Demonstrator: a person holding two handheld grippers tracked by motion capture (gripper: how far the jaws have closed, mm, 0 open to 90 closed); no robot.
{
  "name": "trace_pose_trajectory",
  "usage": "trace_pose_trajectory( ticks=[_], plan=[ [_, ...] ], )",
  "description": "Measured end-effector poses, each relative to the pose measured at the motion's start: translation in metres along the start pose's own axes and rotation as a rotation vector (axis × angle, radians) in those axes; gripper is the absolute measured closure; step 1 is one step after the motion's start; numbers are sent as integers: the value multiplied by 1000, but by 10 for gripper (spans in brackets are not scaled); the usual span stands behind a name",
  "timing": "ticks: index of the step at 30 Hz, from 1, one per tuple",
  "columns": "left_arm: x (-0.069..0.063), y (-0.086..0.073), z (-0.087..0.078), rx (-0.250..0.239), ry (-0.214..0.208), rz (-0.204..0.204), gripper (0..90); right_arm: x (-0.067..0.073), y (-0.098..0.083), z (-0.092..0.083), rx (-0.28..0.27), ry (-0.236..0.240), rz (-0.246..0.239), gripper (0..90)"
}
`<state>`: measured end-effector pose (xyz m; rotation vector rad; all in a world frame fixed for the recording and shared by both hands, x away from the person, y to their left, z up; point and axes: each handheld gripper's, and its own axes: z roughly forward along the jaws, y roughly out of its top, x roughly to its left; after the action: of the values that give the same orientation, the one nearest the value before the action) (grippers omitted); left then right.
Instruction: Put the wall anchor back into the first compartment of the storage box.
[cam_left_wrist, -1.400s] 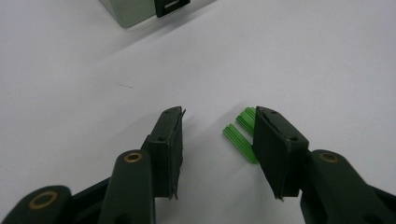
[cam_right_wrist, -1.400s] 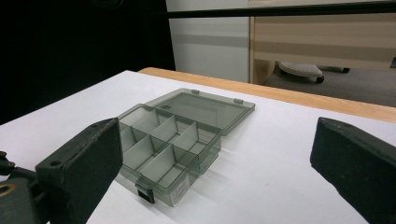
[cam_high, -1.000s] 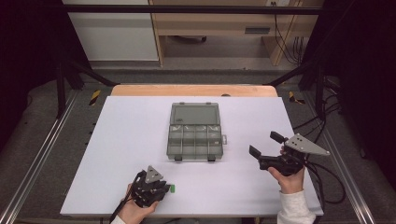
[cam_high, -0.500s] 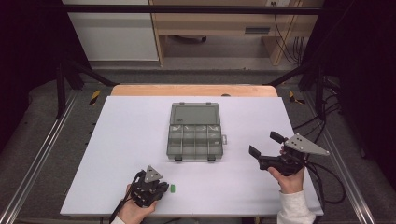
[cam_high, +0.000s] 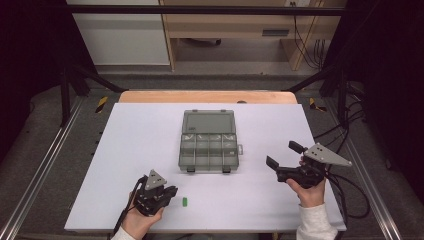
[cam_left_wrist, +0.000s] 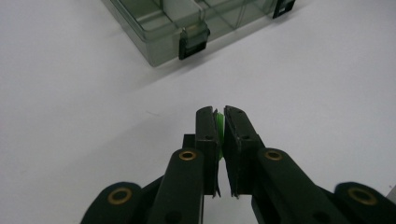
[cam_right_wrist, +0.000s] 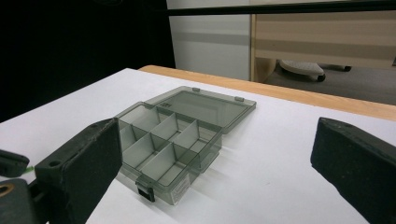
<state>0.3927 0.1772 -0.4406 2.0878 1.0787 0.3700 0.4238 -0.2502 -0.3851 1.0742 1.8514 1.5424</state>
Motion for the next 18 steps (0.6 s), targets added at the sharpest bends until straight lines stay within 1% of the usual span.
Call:
trace_pose_trajectory(
  ticks=[7, 8, 12, 13, 15, 18],
  plan=[
    [6, 10, -5, -30, 9, -5, 838, 0, 0, 1, 6, 0, 5, 21],
    [9, 14, -7, -45, 13, -8, 838, 0, 0, 1, 5, -2, 3, 21],
    [12, 23, -10, -71, 15, -12, 838, 0, 0, 2, 1, -1, 6, 20],
    [12, 23, -10, -71, 15, -12, 838, 0, 0, 2, 1, -1, 6, 20],
    [16, 29, -12, -88, 21, -12, 838, 0, -1, 2, 12, 1, -1, 19],
    [20, 34, -14, -106, 24, -17, 838, 0, -1, 2, 10, 0, 1, 19]
  ],
)
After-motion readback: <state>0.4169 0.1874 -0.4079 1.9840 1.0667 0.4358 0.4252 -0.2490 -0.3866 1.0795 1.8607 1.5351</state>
